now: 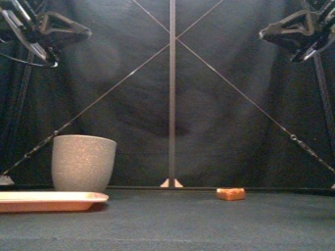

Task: Pick the yellow can then place it on the pink plate
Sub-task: Pick the yellow can

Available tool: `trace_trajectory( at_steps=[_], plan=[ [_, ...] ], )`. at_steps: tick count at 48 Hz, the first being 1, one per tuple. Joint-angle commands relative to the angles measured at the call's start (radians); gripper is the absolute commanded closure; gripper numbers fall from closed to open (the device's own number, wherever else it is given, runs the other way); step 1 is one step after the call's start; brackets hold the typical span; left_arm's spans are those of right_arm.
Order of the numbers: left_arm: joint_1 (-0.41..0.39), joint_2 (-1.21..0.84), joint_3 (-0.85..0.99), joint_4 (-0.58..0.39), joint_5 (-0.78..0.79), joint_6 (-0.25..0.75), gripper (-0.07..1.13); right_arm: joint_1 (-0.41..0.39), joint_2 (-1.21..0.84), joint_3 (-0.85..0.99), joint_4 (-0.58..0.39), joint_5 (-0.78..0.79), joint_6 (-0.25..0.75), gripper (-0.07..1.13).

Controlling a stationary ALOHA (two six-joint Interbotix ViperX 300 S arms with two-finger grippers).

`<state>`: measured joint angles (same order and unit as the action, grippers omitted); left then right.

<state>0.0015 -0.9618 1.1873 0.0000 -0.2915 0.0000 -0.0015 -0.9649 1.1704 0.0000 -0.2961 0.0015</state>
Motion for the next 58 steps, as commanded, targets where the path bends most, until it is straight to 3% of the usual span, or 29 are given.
trace_trajectory(
  at_steps=[1, 12, 21, 31, 39, 53, 58],
  plan=[
    [0.008, 0.006, -0.014, 0.015, 0.018, 0.005, 1.03, 0.017, 0.020, 0.020, 0.003, 0.012, 0.008, 0.99],
    [0.009, 0.006, -0.014, 0.017, 0.043, 0.005, 1.04, 0.020, 0.046, 0.009, 0.072, 0.222, 0.054, 1.01],
    [0.009, 0.006, -0.011, 0.018, 0.043, 0.006, 1.04, 0.026, 0.046, -0.031, 0.167, 0.540, 0.137, 1.01],
    [0.015, 0.006, -0.018, 0.032, 0.038, 0.006, 1.04, 0.020, 0.055, -0.078, 0.164, 0.841, 0.209, 0.94],
    [0.025, 0.006, -0.014, 0.034, 0.035, 0.006, 1.04, 0.026, 0.066, -0.071, 0.118, 0.833, 0.218, 0.73],
    [0.066, 0.006, -0.018, 0.032, 0.043, 0.005, 1.03, 0.020, 0.120, -0.044, 0.140, 0.759, 0.270, 0.08],
    [0.078, 0.006, -0.018, 0.032, 0.038, 0.006, 1.03, 0.029, 0.153, -0.041, 0.133, 0.749, 0.288, 0.01]
  ],
)
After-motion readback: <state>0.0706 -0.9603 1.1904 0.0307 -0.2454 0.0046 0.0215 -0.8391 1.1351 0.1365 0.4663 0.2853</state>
